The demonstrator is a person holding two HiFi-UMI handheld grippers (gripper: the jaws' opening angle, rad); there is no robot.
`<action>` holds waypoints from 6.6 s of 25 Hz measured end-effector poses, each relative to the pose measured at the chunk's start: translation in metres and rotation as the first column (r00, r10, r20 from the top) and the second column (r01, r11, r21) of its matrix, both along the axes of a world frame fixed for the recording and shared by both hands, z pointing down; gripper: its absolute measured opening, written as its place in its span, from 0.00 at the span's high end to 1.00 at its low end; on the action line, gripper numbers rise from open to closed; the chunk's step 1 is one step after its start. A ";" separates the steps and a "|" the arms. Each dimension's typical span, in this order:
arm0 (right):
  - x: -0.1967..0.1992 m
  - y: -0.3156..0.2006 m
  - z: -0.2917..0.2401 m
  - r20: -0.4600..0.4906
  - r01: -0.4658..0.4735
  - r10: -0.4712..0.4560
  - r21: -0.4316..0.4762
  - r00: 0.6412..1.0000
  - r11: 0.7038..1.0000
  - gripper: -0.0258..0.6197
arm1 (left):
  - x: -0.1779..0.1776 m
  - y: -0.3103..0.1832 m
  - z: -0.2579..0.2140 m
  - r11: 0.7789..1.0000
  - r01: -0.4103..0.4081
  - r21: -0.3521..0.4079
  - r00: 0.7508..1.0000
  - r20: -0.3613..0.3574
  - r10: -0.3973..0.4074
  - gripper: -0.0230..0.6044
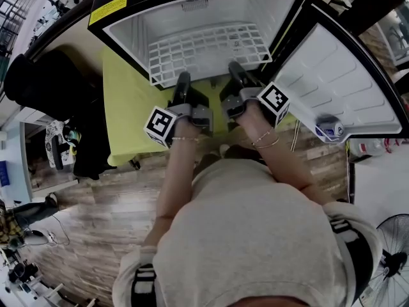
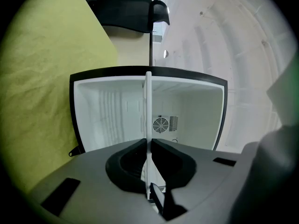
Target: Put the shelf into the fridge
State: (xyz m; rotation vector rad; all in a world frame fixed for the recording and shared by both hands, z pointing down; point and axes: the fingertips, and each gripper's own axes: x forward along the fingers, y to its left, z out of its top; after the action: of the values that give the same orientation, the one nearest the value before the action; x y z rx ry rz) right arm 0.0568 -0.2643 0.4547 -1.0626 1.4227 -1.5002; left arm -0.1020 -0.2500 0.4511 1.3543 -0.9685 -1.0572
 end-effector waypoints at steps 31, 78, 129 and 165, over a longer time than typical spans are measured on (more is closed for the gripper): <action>-0.002 -0.015 -0.002 -0.049 0.021 -0.022 -0.019 0.999 1.000 0.93 | -0.001 -0.012 0.001 0.999 -0.004 -0.048 0.999 0.037 0.006 0.91; -0.010 -0.087 0.004 -0.043 0.034 -0.035 -0.019 0.998 0.999 0.92 | -0.009 -0.087 0.006 0.999 0.030 -0.028 0.993 0.116 -0.026 0.90; -0.046 0.005 -0.119 -0.691 0.477 -0.073 0.414 0.719 0.775 0.95 | 0.023 0.005 -0.117 0.852 -0.364 0.376 0.689 0.724 -0.025 0.95; -0.064 0.058 -0.117 -0.936 0.738 0.351 0.235 -0.003 0.633 0.95 | 0.045 0.041 -0.079 0.833 -0.545 0.092 0.045 0.996 -0.080 0.95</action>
State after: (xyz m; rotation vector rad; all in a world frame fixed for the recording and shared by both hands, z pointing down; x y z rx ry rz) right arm -0.0071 -0.2066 0.3381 -1.3419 3.0134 0.3295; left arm -0.0568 -0.2091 0.3716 2.7159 -1.3689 0.2321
